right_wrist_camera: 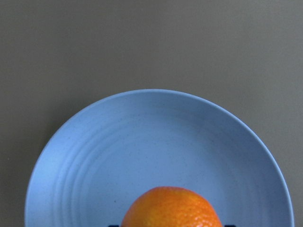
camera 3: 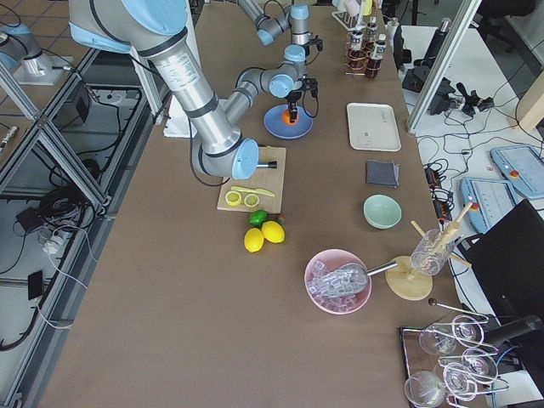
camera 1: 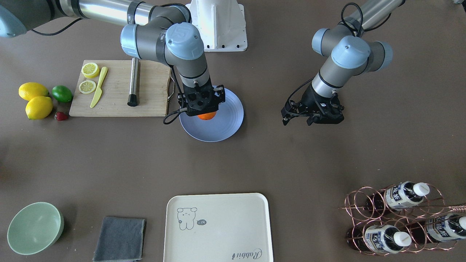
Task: Pick orange to plate
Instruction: 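Lower the orange onto the plate with the right gripper while the left releases it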
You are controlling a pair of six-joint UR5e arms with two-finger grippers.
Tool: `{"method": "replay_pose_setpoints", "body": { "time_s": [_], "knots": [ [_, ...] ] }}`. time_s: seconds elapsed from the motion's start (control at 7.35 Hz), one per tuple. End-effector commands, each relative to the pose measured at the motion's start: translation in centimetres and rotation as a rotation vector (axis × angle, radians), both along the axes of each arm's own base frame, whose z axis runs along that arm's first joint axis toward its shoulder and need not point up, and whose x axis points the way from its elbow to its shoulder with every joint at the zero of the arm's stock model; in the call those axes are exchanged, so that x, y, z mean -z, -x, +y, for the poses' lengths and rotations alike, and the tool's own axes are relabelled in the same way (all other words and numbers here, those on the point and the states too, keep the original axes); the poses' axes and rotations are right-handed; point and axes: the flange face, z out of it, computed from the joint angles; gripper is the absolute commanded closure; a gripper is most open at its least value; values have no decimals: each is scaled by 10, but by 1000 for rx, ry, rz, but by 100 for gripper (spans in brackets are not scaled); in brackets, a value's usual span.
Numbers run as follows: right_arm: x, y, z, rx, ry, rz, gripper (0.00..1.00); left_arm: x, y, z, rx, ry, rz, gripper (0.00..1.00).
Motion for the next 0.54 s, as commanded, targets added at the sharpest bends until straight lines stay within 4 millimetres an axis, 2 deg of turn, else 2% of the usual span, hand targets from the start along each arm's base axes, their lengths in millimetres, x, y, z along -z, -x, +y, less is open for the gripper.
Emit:
{"method": "replay_pose_setpoints", "body": {
  "time_s": [0.0,0.14,0.27,0.41],
  "knots": [
    [-16,24,6,12,-12,5,100,-1,2,-1,-1,-1,-2,3],
    [-17,26,5,10,-12,-3,100,-2,2,-1,-1,0,-3,3],
    [-17,26,5,10,-12,-5,82,-2,1,0,-3,0,-3,3],
    [-15,25,6,10,-14,-9,1,-2,1,0,-1,-1,-4,3]
  ]
}}
